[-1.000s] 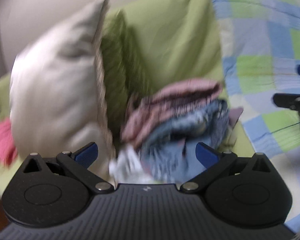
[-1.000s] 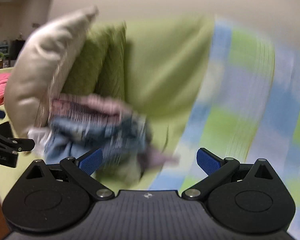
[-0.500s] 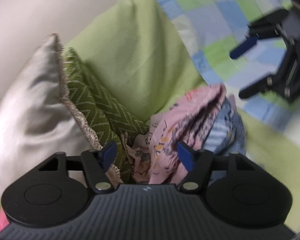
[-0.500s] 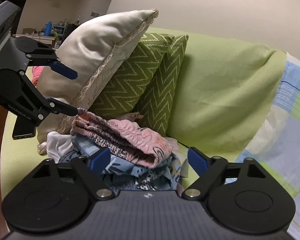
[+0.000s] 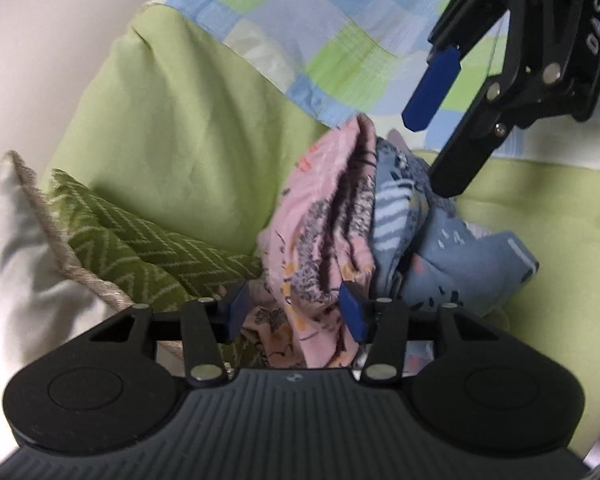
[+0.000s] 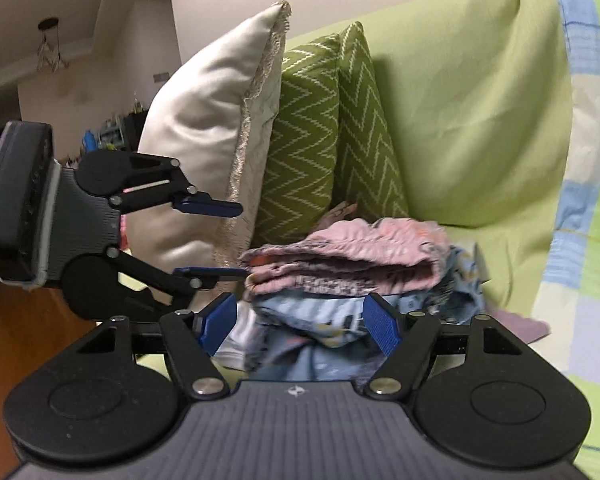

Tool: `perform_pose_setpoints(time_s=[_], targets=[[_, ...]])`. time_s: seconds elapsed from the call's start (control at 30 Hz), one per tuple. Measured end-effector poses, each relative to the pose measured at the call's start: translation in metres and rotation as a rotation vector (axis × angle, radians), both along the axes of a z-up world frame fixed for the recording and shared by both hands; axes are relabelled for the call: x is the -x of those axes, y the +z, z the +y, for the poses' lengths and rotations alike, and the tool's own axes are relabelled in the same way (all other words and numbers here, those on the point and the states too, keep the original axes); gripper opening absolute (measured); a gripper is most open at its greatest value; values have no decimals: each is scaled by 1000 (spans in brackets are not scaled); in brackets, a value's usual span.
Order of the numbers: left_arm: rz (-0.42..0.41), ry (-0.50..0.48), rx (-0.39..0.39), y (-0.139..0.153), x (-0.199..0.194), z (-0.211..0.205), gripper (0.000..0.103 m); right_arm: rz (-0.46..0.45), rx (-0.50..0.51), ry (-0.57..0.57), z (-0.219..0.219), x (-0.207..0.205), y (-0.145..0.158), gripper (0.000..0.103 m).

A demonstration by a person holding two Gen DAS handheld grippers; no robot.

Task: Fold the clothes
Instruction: 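Grasp the waistband of the pink patterned pants with both grippers, then lift the pink pants off the pile and spread the waistband between grippers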

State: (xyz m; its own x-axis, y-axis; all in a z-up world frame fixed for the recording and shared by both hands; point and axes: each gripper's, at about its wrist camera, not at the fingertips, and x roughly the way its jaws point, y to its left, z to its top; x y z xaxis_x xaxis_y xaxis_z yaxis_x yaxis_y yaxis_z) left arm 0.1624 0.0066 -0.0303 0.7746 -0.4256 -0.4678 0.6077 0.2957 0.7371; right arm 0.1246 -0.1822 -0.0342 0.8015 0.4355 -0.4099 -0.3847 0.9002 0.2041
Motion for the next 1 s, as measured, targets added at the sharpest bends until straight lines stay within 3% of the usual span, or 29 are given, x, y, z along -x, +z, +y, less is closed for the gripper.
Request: perform_pose_setpoints(time_s=[0.2, 0.23, 0.3, 0.33, 0.4, 0.47, 0.7, 1.0], targets=[[-20, -46, -40, -10, -5, -5, 44, 57, -87, -60, -2, -4, -5, 72], [-24, -54, -47, -12, -5, -5, 40, 67, -100, -73, -2, -4, -6, 72], [-31, -69, -61, -16, -7, -7, 19, 84, -129, -90, -3, -4, -8, 72], [-33, -76, -65, -17, -8, -7, 15, 92, -144, -98, -3, -3, -10, 72], [-22, -61, -1, -8, -9, -2, 9, 101, -176, -105, -1, -4, -11, 68], [3, -56, 47, 1, -11, 2, 8, 108, -216, -111, 3, -6, -13, 65], [102, -45, 133, 22, -19, 16, 7, 161, -346, -151, 27, -24, -22, 36], [125, -33, 162, 29, -21, 23, 7, 248, -493, -247, 46, -57, -44, 42]])
